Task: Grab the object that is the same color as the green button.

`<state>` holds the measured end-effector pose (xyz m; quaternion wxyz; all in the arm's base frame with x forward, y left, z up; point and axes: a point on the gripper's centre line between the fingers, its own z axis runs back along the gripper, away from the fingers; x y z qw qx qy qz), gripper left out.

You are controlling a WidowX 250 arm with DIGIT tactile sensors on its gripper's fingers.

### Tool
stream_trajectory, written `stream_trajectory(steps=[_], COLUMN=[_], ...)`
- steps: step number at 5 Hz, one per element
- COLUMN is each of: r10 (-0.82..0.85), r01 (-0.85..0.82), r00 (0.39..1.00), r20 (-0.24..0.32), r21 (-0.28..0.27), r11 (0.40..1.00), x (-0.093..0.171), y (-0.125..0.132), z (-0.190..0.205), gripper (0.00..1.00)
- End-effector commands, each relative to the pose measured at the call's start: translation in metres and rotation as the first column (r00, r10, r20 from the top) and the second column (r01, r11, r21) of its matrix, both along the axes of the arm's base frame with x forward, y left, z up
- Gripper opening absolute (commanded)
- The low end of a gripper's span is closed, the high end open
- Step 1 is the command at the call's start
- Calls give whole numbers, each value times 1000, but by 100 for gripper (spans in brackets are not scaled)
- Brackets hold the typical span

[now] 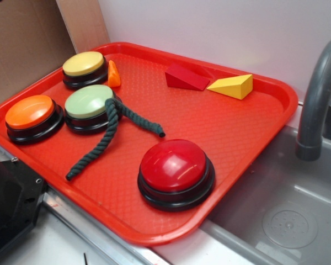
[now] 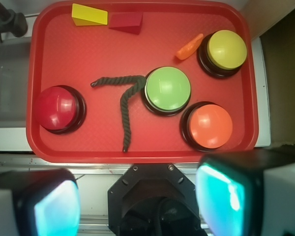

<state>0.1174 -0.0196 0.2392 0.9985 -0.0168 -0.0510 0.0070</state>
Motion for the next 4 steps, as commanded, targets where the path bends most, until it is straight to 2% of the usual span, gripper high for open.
stream_trajectory(steps=[1, 2, 3, 4], r10=[0, 210, 390, 606], r01=[0, -210, -391, -604], r00=[1000, 977, 920, 796], r20=[0, -47, -50, 11], r21=[0, 11, -22, -48], r11=[1000, 978, 920, 795], x=[0, 4, 39, 57], y=[0, 19, 2, 10], z=[0, -10, -33, -50], gripper=[100, 100, 100, 100])
